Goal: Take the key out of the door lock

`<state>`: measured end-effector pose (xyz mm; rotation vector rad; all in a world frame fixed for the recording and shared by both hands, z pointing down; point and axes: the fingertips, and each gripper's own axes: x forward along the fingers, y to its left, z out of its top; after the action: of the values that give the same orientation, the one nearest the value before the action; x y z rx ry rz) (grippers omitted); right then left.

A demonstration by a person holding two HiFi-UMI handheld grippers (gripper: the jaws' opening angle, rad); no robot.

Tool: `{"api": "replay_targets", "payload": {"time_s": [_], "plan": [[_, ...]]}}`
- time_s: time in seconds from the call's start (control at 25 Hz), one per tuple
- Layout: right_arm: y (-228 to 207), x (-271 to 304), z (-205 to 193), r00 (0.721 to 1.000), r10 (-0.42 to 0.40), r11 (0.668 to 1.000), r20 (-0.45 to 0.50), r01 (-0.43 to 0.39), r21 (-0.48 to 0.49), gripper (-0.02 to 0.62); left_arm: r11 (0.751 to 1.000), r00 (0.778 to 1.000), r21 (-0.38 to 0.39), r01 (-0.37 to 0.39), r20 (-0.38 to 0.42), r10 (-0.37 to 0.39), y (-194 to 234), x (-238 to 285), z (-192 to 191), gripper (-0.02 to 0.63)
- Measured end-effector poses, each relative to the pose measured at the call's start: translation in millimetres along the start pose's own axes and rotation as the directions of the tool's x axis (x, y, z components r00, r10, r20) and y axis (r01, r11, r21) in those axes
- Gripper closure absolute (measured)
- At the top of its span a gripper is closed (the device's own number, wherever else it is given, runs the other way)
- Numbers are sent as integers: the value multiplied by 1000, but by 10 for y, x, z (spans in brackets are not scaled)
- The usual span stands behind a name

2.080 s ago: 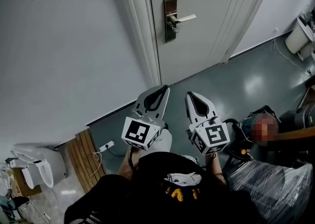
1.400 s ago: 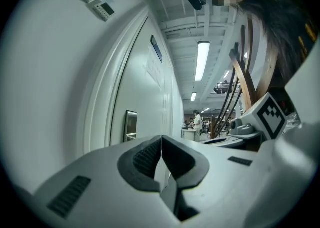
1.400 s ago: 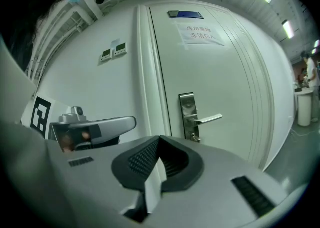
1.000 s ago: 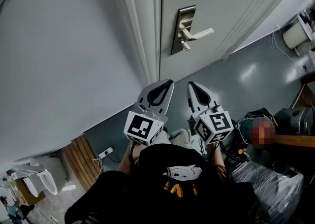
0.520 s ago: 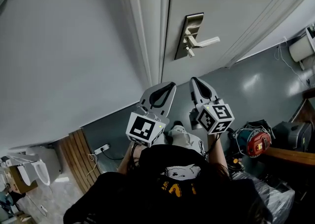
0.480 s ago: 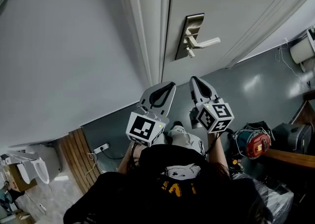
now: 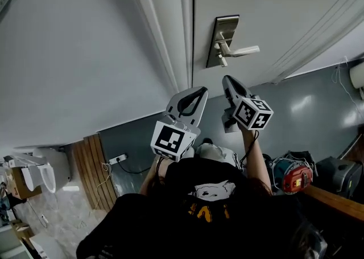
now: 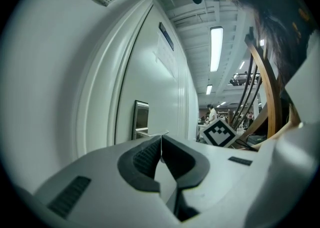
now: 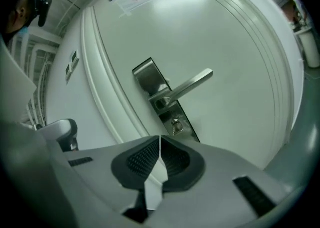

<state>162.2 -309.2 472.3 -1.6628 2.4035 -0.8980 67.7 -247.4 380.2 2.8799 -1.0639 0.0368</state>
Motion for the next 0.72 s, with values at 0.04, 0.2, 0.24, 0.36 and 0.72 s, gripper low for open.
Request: {"api": "replay_targets", "payload": {"time_s": [0.04, 0.2, 0.24, 0.36, 0.72], "plan": [[-29, 29, 7, 1000, 12, 1000, -4, -12, 15, 589, 1000, 1000, 2, -4, 0, 4, -23, 19, 10, 597], [-94, 134, 33, 999, 52, 997, -18, -51, 58, 588, 1000, 1000, 1, -26, 11, 26, -90, 65, 67, 597], [-118, 165, 34, 998, 60, 996, -21, -58, 69, 588, 999, 999, -4, -32, 9, 32, -99, 80, 55, 597], [-173, 264, 8, 995, 92, 990, -37, -88, 111, 506, 998, 998, -6, -55, 3, 55, -99, 126, 23, 597], [-293, 511, 27, 987, 162, 929, -4, -151, 339, 439, 992, 992, 7, -126, 2, 126, -66, 168, 29, 596]]}}
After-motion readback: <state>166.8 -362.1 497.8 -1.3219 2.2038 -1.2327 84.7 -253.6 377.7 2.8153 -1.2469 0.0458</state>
